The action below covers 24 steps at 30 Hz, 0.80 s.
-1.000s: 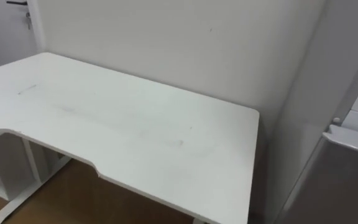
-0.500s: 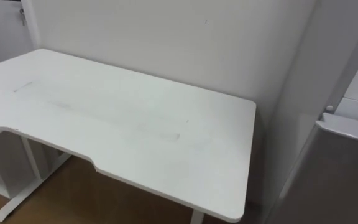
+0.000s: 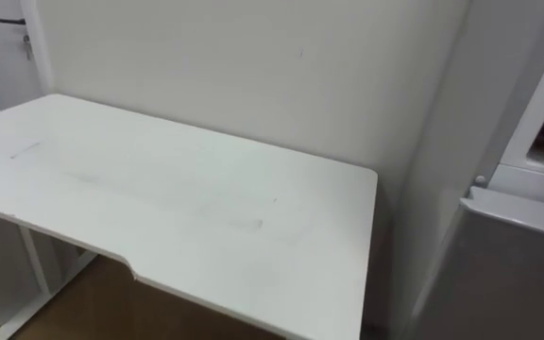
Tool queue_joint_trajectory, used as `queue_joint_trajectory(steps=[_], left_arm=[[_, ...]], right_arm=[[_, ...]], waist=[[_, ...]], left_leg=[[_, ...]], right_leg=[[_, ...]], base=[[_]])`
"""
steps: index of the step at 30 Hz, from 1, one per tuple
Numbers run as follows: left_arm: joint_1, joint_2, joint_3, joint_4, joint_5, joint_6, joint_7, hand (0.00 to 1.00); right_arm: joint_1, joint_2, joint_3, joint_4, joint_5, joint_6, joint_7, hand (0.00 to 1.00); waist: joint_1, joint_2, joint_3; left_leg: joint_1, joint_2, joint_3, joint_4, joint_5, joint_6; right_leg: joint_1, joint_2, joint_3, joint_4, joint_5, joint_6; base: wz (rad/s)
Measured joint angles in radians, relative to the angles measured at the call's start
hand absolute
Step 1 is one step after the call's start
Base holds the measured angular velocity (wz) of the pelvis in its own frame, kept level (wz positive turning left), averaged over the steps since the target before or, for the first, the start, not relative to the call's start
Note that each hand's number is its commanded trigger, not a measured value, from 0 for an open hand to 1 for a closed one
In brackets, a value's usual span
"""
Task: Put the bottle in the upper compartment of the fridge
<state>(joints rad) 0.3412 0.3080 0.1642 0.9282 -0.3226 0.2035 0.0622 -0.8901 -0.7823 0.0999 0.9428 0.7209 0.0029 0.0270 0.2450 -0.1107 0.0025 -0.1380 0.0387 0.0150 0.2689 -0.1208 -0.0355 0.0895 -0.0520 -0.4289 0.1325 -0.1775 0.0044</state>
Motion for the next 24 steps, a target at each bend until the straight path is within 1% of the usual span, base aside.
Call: queue_joint_trajectory(steps=[4,8,9,13,14,16,18,21,22,24], left_arm=[[0.000,0.000,0.011,0.000,0.001,-0.009,-0.002,0.00],[0.000,0.000,0.033,0.000,-0.001,-0.014,-0.006,0.00],[0.003,-0.002,0.033,0.000,-0.002,-0.014,-0.006,0.00],[0.012,-0.010,0.033,0.004,0.000,-0.014,-0.006,0.00],[0.014,-0.011,0.033,0.005,0.000,-0.014,-0.006,0.00],[0.021,-0.016,0.033,0.004,0.000,-0.014,-0.006,0.00],[0.026,-0.019,0.033,0.005,0.000,-0.014,-0.005,0.00],[0.026,-0.020,0.033,0.004,0.000,-0.015,-0.005,0.00],[0.027,-0.020,0.036,0.004,0.000,-0.016,-0.005,0.00],[0.028,-0.023,0.053,0.004,0.000,-0.021,-0.005,0.00]], right_arm=[[0.052,0.001,-0.053,-0.056,0.050,0.000,0.044,0.00],[0.099,0.001,-0.096,-0.109,0.066,0.003,0.063,0.00],[0.122,0.001,-0.112,-0.142,0.067,0.011,0.063,0.00],[0.203,0.001,-0.134,-0.239,0.096,0.013,0.063,0.00],[0.209,0.001,-0.135,-0.244,0.097,0.015,0.063,0.00],[0.215,0.003,-0.134,-0.254,0.099,0.023,0.065,0.00],[0.217,0.006,-0.134,-0.261,0.099,0.031,0.069,0.00],[0.222,0.006,-0.134,-0.271,0.104,0.034,0.074,0.00],[0.232,0.006,-0.134,-0.283,0.102,0.034,0.074,0.00],[0.253,0.007,-0.136,-0.295,0.103,0.030,0.080,0.00]], waist=[[-0.017,-0.003,0.0003],[-0.021,-0.007,0.0007],[-0.021,-0.007,0.0007],[-0.026,-0.003,0.0013],[-0.027,-0.002,0.0007],[-0.044,0.002,-0.0005],[-0.049,0.006,-0.0024],[-0.057,0.011,-0.0020],[-0.058,0.015,-0.0009],[-0.060,0.017,-0.0022]], left_leg=[[0.010,0.000,0.001,0.004,-0.011,0.000],[0.015,0.000,0.006,0.004,-0.017,0.000],[0.019,0.000,0.008,0.003,-0.020,0.001],[0.045,0.001,0.015,-0.002,-0.033,0.002],[0.047,0.001,0.015,-0.002,-0.035,0.002],[0.058,0.001,0.016,-0.002,-0.038,0.004],[0.066,0.000,0.020,-0.003,-0.038,0.005],[0.074,-0.001,0.026,-0.004,-0.038,0.005],[0.081,-0.001,0.027,-0.007,-0.039,0.006],[0.089,-0.001,0.031,-0.012,-0.039,0.006]], right_leg=[[0.014,-0.001,-0.001,0.001,-0.004,0.004],[0.014,-0.002,0.009,0.003,-0.005,0.004],[0.016,-0.002,0.015,0.004,-0.004,0.005],[0.038,-0.003,0.017,0.006,-0.004,0.007],[0.041,-0.003,0.017,0.006,-0.004,0.007],[0.052,-0.005,0.018,0.006,-0.003,0.010],[0.055,-0.006,0.020,0.007,-0.003,0.011],[0.060,-0.009,0.023,0.007,-0.003,0.011],[0.066,-0.009,0.030,0.007,-0.003,0.012],[0.070,-0.010,0.040,0.009,-0.005,0.015]], base=[[0.02],[-0.04],[-0.09],[-0.06],[0.00],[0.02],[-0.04],[-0.06],[-0.04],[-0.08]])
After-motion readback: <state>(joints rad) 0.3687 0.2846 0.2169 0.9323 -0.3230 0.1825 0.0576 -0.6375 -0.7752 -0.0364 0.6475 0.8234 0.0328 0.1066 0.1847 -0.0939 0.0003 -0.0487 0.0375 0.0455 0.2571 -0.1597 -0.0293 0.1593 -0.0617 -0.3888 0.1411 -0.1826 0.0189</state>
